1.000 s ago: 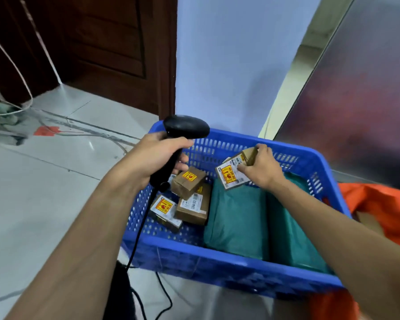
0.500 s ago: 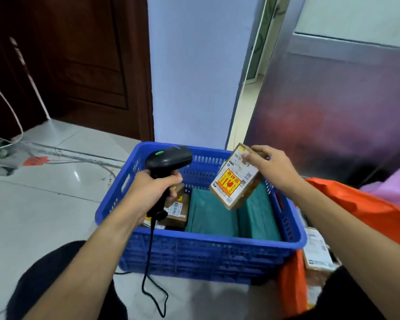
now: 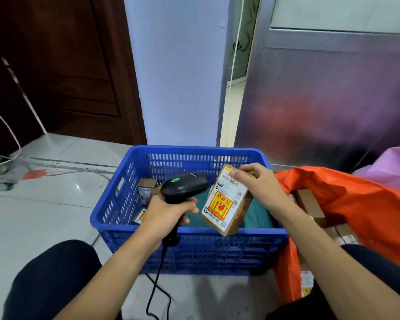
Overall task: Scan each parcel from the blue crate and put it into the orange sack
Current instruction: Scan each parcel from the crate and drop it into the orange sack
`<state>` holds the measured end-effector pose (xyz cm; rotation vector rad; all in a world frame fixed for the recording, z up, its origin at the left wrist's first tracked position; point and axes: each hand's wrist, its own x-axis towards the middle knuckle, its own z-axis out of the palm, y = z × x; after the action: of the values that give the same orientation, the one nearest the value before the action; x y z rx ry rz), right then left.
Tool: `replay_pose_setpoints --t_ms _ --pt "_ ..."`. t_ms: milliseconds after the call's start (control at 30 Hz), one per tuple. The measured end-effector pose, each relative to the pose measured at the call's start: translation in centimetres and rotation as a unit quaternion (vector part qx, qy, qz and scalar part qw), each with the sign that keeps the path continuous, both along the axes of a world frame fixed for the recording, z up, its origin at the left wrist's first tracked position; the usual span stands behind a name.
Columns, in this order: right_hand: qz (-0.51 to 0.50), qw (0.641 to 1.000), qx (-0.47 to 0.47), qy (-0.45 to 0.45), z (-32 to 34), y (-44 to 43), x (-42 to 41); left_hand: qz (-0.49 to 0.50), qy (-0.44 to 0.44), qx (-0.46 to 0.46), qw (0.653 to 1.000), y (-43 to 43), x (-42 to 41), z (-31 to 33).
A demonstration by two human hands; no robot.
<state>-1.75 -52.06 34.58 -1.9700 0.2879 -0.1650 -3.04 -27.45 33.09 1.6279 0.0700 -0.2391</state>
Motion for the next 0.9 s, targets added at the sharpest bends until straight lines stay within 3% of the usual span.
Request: replay_pose_setpoints --t_ms 333,567,900 --pt "0.040 0.998 0.038 -0.009 0.0 0.5 -0.3 0.044 -0.040 -0.025 0.998 -1.6 0.2 -0.4" --pt "0.059 0.994 0.090 -0.015 0.3 1.4 -1.0 0.081 0.036 -0.093 0.992 -1.9 0.5 -1.1" --pt "0.063 0.988 0.138 -0.018 1.0 1.8 -1.8 0.026 0.099 -0.122 0.987 -2.3 0.3 -0.9"
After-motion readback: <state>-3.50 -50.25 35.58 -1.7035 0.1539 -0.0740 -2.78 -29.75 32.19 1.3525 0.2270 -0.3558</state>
